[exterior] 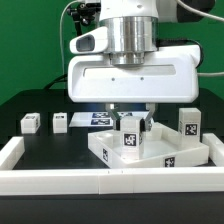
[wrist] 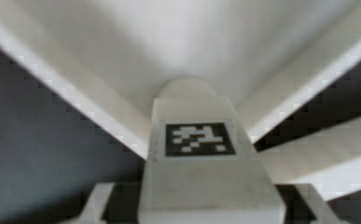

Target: Assemble square table

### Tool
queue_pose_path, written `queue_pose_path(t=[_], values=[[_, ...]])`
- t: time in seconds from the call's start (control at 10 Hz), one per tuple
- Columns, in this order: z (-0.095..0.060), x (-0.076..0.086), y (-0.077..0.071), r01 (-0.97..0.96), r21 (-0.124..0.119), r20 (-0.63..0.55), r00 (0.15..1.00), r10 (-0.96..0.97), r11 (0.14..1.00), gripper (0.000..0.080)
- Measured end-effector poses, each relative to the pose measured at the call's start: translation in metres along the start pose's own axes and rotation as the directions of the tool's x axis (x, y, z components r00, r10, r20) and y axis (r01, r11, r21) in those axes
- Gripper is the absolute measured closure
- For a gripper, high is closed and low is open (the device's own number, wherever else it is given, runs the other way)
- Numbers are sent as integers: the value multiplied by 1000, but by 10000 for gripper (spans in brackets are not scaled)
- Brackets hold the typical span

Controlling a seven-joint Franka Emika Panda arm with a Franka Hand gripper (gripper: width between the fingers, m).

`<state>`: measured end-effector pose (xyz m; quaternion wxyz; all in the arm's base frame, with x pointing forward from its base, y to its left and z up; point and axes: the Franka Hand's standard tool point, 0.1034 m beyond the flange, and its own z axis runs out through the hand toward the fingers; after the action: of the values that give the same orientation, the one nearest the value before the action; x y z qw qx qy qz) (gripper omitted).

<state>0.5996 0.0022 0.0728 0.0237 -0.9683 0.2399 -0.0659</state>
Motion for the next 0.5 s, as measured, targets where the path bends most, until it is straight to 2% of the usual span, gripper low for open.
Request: queue_pose_path(t=[0.2,0.5], values=[[0,-2,-3,-164,1,0,987,164,987,508],[-1,-1,-5,-474,8,2,880,474,880,508]])
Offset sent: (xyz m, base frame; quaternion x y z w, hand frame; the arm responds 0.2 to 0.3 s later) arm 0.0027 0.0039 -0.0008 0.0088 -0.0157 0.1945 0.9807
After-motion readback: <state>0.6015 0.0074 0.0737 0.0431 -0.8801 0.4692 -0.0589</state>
